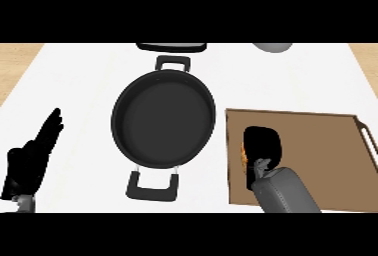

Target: Pick the croissant from the tray and place it in the pot

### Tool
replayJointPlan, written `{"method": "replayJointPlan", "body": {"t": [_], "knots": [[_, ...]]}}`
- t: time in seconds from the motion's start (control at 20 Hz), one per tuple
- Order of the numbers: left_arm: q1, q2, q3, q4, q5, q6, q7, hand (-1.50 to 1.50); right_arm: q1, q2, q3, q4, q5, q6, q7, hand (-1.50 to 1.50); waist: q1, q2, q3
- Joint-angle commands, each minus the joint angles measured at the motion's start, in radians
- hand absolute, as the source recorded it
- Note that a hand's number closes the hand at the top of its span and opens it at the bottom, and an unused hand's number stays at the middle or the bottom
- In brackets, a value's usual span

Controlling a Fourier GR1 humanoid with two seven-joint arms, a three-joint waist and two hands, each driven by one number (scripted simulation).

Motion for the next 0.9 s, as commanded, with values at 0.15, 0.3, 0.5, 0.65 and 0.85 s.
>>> {"method": "replayJointPlan", "body": {"t": [0.15, 0.3, 0.5, 0.65, 0.85], "knots": [[-0.063, -0.012, -0.056, 0.013, -0.02, -0.027, 0.011, 0.0, -0.068, 0.037, 0.426, -0.072, -0.236, -0.087, -0.149, 1.5, 0.101, 0.019, 0.01], [-0.074, -0.017, -0.046, 0.016, -0.013, -0.021, 0.022, 0.0, -0.114, 0.038, 0.582, -0.128, -0.272, -0.196, -0.049, 1.5, 0.075, 0.005, 0.007], [-0.111, -0.001, -0.02, 0.048, -0.016, -0.015, 0.043, 0.0, -0.235, 0.038, 0.716, -0.232, -0.243, -0.318, 0.098, 1.5, 0.037, -0.005, 0.004], [-0.078, -0.021, -0.032, 0.057, -0.034, 0.007, 0.027, 0.0, -0.309, 0.038, 0.77, -0.293, -0.186, -0.42, 0.23, 1.5, 0.02, -0.012, 0.004], [-0.084, -0.008, -0.013, 0.071, -0.031, 0.004, 0.028, 0.0, -0.459, 0.038, 0.78, -0.326, -0.119, -0.503, 0.362, 1.5, 0.011, -0.011, 0.003]]}}
